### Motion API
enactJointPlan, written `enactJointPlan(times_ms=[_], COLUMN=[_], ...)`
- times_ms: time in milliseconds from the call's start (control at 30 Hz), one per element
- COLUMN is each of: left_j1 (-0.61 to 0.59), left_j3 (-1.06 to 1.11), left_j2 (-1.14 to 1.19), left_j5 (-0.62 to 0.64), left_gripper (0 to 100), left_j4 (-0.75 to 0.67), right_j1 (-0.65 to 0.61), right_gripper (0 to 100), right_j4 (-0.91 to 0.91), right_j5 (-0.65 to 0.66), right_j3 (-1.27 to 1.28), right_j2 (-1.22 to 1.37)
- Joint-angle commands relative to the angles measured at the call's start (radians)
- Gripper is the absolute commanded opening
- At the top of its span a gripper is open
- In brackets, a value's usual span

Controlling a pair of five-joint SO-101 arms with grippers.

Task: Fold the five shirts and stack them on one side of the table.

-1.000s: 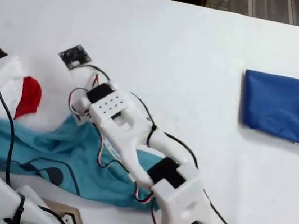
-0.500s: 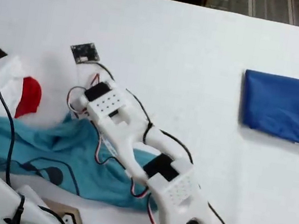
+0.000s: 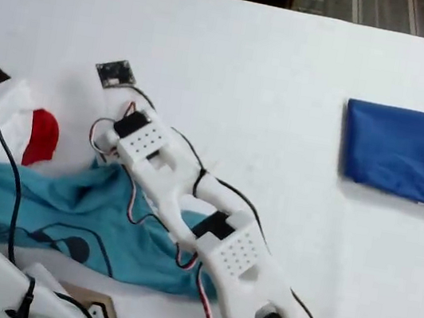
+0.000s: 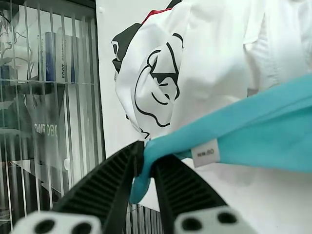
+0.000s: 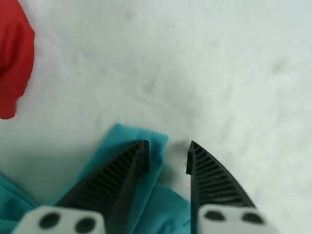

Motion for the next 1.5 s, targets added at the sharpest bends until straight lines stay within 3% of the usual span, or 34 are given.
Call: enactJointPlan(times_ms=[0, 233, 500, 1100, 1167, 1233, 1467], left_j1=[-0.011, -0.012, -0.011, -0.011, -0.011, -0.011, -0.011], left_j3=[-0.01, -0.01, -0.01, -0.01, -0.01, -0.01, -0.008], left_j2=[-0.009, -0.009, -0.009, -0.009, -0.009, -0.009, -0.009], left_j5=[-0.011, -0.011, -0.011, -0.011, -0.011, -0.011, -0.011], left_gripper=[3, 3, 3, 3, 3, 3, 3], left_j4=[-0.023, -0.023, -0.023, -0.023, -0.023, -0.023, -0.023], right_j1=[-0.008, -0.005, -0.007, -0.059, -0.059, -0.058, -0.039], right_gripper=[1.1, 5.0, 17.9, 15.4, 12.3, 2.2, 2.2], right_j4=[0.044, 0.096, 0.102, 0.088, 0.088, 0.087, 0.091], right_j5=[-0.002, -0.008, -0.009, -0.057, -0.051, -0.049, 0.032], right_j3=[-0.095, -0.169, -0.164, -0.213, -0.229, -0.233, -0.233], right_j2=[-0.004, -0.001, 0.002, 0.116, 0.116, 0.116, 0.105])
